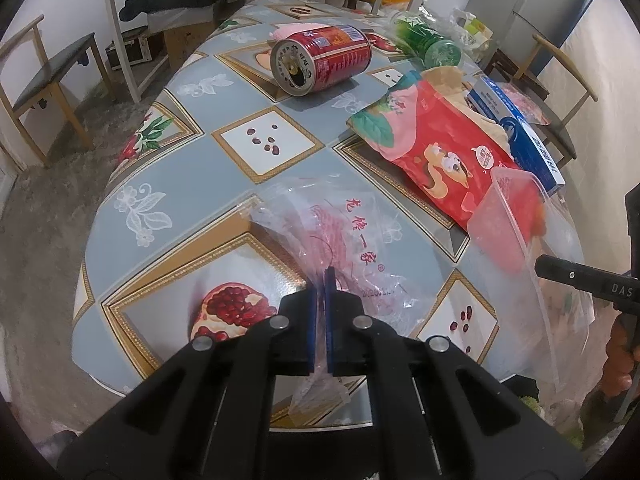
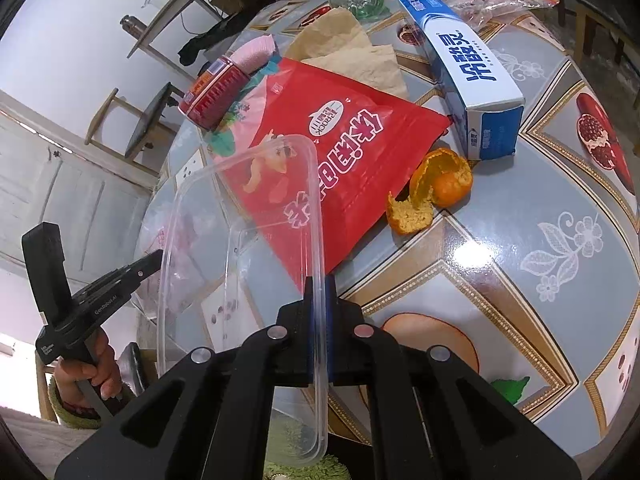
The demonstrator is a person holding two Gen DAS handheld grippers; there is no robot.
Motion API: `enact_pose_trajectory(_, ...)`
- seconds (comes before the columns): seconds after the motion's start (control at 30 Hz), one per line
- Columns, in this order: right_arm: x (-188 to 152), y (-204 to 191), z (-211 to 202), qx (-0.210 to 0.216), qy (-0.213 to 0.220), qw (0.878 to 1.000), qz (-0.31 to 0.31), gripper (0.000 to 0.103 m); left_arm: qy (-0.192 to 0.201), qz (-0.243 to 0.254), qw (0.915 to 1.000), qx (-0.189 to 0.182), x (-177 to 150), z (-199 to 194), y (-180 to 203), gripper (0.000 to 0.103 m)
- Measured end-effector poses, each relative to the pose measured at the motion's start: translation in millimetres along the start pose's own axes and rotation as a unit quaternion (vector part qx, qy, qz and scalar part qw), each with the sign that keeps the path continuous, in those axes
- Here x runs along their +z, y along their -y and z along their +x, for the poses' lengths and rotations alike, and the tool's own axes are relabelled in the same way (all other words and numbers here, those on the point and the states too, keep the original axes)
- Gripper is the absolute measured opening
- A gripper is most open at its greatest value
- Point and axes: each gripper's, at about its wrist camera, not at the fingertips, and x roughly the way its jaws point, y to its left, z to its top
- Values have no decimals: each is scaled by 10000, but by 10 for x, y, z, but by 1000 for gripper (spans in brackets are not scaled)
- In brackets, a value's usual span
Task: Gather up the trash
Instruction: 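Lift both held items and carry them toward the blue wastebasket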
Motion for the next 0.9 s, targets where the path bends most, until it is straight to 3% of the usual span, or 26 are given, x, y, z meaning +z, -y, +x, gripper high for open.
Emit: enact_pose_trajectory(0.9, 11, -145, -90, 207, 226, 9992, -261, 4, 422, 214, 9968, 640, -53, -356, 46, 0)
